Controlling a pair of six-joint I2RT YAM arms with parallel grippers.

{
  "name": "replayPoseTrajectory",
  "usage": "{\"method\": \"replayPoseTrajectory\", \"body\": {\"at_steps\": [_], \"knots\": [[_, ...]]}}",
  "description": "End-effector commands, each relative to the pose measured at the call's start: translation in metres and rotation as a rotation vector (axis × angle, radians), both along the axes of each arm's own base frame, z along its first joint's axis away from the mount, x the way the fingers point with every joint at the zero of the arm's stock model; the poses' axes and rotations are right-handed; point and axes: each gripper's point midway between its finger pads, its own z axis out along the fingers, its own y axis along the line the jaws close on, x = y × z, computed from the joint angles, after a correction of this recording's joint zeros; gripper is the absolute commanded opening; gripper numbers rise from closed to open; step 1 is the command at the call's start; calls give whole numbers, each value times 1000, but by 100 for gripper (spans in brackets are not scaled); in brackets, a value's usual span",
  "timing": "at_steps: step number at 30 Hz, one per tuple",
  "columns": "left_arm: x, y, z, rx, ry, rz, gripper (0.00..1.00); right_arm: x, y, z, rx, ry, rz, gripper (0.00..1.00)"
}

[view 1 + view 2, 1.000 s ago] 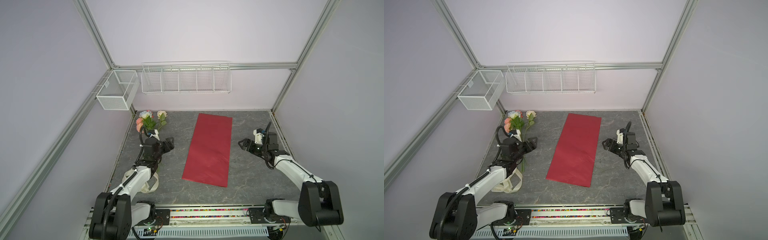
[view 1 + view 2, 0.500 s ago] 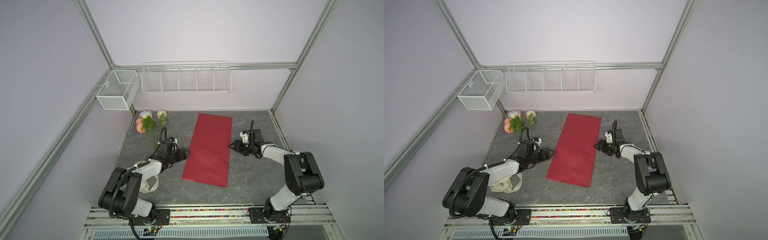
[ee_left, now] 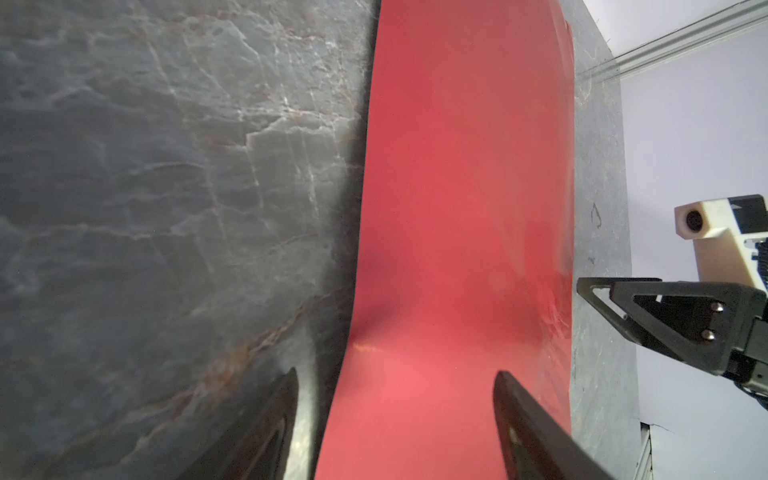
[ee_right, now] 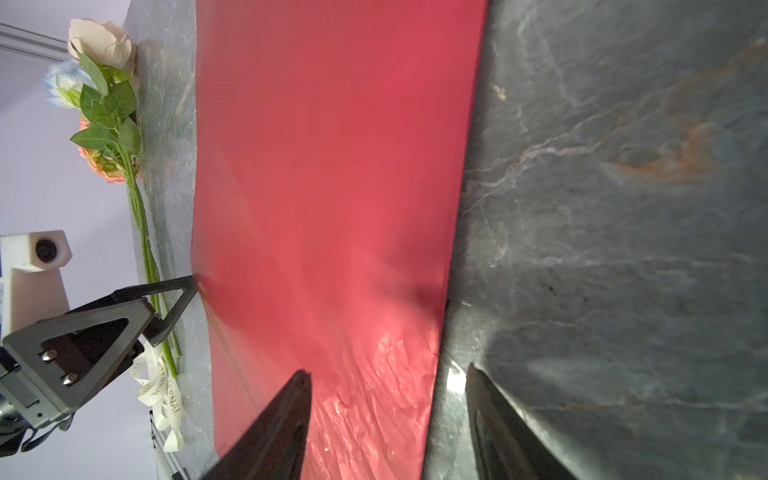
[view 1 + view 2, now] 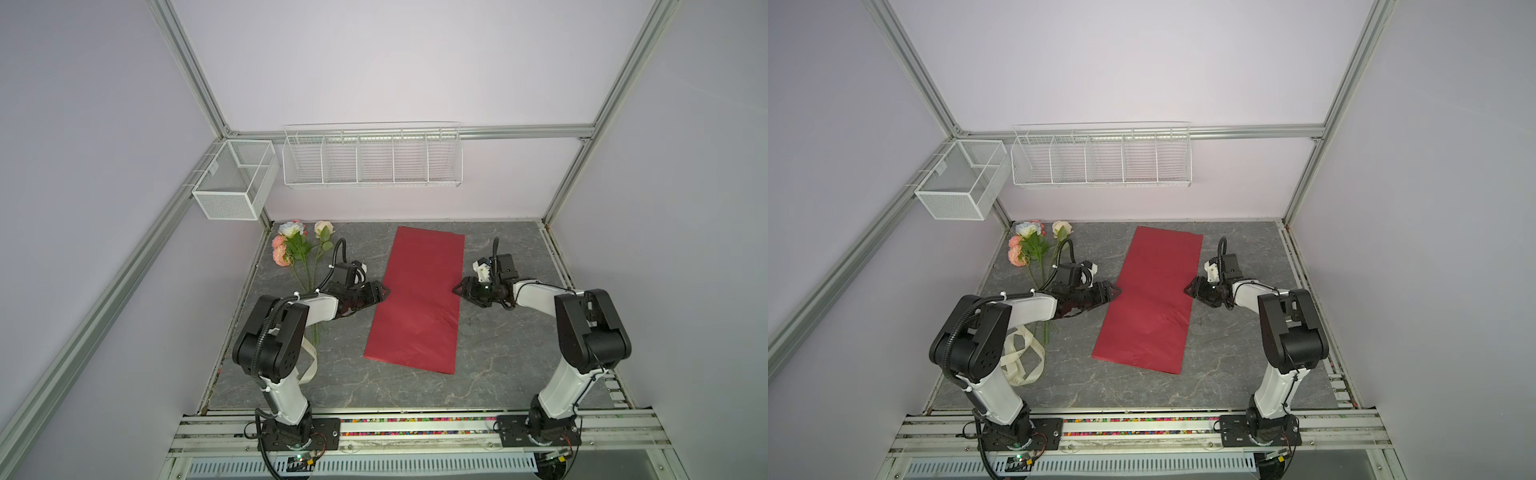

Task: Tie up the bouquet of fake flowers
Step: 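Grasp the red paper edges with both grippers and lift them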

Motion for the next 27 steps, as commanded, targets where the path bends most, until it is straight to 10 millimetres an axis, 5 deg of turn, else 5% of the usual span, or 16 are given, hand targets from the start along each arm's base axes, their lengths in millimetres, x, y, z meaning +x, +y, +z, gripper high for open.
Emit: {"method": "replayPoseTrajectory", "body": {"at_steps": [1, 10, 22, 27], "knots": [[8, -12, 3, -19, -1, -54, 73, 3, 5, -3, 1, 4, 22, 61], [14, -21, -6, -33, 22, -87, 64, 11, 7, -11, 6, 15, 14, 60], [-5, -26, 21, -144, -7, -109, 32, 13, 4, -21, -27, 36, 35, 60], [-12, -36, 24, -228, 19, -135, 28, 10, 3, -22, -20, 46, 47, 60]]}}
